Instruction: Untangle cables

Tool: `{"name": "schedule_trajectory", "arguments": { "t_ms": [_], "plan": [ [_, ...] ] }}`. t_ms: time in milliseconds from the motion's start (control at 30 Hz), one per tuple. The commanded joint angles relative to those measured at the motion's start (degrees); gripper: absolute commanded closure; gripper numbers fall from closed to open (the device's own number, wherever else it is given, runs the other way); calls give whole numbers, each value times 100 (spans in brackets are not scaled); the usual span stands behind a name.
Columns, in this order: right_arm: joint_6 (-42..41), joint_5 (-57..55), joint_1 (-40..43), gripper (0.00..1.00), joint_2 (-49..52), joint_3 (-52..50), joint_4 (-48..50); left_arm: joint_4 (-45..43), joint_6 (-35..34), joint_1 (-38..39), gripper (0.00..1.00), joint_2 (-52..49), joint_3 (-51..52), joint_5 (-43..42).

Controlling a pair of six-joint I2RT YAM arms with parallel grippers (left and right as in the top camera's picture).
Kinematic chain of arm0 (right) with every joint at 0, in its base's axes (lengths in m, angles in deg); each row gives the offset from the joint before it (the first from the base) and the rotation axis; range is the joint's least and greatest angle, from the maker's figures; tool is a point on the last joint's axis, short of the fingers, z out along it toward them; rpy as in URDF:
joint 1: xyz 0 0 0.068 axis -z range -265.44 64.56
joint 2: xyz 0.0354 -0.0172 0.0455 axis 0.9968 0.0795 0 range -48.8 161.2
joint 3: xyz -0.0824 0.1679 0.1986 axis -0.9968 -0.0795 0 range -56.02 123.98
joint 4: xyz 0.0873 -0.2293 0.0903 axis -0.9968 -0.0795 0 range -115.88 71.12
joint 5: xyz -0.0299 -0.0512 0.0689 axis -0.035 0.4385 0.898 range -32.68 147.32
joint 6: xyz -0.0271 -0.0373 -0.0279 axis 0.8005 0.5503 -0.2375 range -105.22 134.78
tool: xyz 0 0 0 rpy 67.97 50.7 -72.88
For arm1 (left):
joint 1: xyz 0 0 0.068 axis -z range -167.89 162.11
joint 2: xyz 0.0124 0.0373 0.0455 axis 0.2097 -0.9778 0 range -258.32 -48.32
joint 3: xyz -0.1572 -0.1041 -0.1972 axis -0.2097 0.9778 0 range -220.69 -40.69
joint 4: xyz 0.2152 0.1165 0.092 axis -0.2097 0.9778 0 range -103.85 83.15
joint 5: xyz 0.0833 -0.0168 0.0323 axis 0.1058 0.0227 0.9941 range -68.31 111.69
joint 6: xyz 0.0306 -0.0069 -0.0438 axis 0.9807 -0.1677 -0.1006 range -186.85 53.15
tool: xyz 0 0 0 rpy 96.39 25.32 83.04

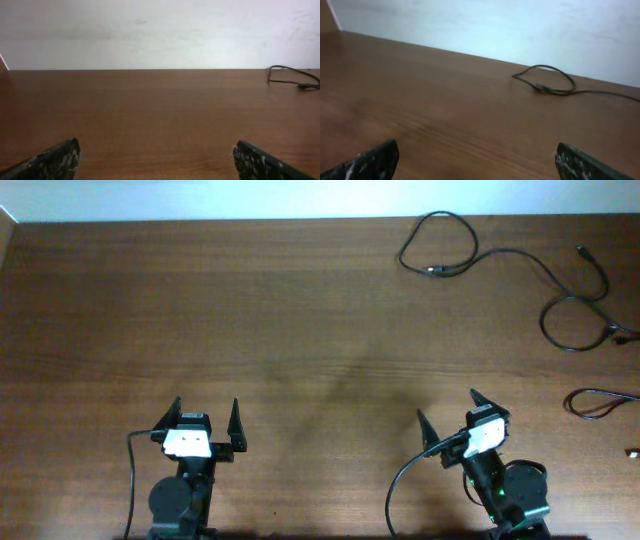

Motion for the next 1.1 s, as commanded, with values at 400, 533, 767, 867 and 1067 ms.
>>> {"name": "schedule_trajectory", "arguments": {
  "t_ms": [400, 533, 767, 867, 1067],
  "plan": [
    [-256, -50, 876, 1, -964, -28, -605, 33, -52, -37, 1, 28, 13, -52],
    [-184, -85, 922, 1, -964, -28, -608, 33, -52, -37, 1, 28, 13, -52],
    [-188, -92, 992, 1, -964, -28, -603, 33, -52, -37, 1, 28, 13, -52],
    [-188, -92, 992, 1, -964, -28, -603, 33, -55, -37, 1, 28, 13, -52],
    [-188, -94, 977, 1, -935, -28, -601, 33, -52, -37, 1, 28, 13, -52]
  ]
}}
